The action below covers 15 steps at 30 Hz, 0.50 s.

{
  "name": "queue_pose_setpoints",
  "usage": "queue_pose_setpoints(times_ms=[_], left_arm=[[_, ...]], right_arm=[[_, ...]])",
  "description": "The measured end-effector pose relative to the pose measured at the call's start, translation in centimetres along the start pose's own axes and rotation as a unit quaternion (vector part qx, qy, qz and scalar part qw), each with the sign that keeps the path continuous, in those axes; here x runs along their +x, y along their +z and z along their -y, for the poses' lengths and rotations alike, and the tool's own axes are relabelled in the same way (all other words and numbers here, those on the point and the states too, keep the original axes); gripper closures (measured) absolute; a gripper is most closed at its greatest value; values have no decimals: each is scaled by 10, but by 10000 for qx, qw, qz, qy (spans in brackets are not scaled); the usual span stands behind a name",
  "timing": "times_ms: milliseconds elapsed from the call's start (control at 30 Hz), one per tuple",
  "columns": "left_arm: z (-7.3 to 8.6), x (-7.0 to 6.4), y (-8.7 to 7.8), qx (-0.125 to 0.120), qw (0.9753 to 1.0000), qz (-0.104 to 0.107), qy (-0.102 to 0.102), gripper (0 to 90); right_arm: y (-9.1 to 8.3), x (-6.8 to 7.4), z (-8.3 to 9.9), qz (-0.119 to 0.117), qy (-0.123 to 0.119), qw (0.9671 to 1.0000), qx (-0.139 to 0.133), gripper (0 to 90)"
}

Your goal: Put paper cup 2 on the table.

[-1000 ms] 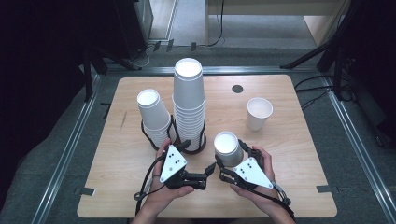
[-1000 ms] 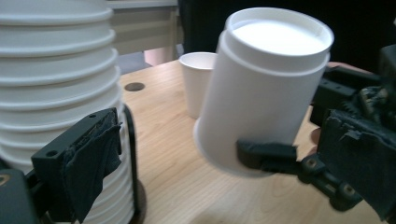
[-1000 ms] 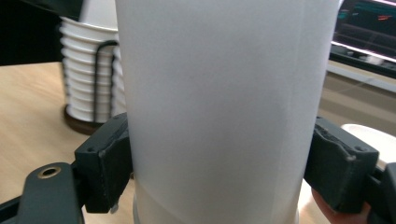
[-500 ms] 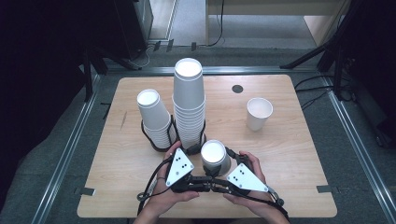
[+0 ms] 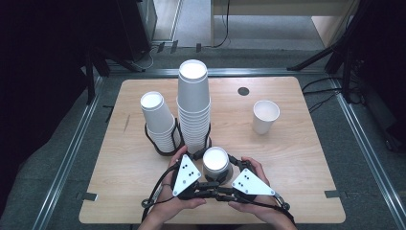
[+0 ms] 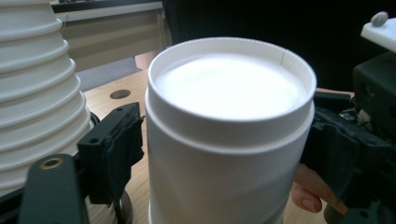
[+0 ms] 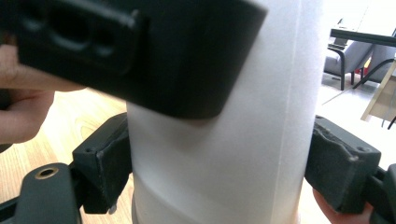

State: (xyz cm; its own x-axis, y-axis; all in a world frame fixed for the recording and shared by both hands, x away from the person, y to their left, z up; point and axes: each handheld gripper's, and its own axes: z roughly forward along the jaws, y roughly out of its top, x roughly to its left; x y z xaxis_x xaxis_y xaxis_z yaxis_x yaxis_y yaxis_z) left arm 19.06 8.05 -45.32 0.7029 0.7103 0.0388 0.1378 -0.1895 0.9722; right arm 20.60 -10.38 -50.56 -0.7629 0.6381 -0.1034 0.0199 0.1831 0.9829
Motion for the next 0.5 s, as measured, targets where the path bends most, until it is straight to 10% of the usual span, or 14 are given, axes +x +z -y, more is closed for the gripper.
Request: queue_pose_setpoints(times_ms=[500], left_arm=[[1, 2, 1, 39, 9999, 70, -64, 225]], right_arm=[[0, 0, 0, -45, 103, 9999, 18, 140]])
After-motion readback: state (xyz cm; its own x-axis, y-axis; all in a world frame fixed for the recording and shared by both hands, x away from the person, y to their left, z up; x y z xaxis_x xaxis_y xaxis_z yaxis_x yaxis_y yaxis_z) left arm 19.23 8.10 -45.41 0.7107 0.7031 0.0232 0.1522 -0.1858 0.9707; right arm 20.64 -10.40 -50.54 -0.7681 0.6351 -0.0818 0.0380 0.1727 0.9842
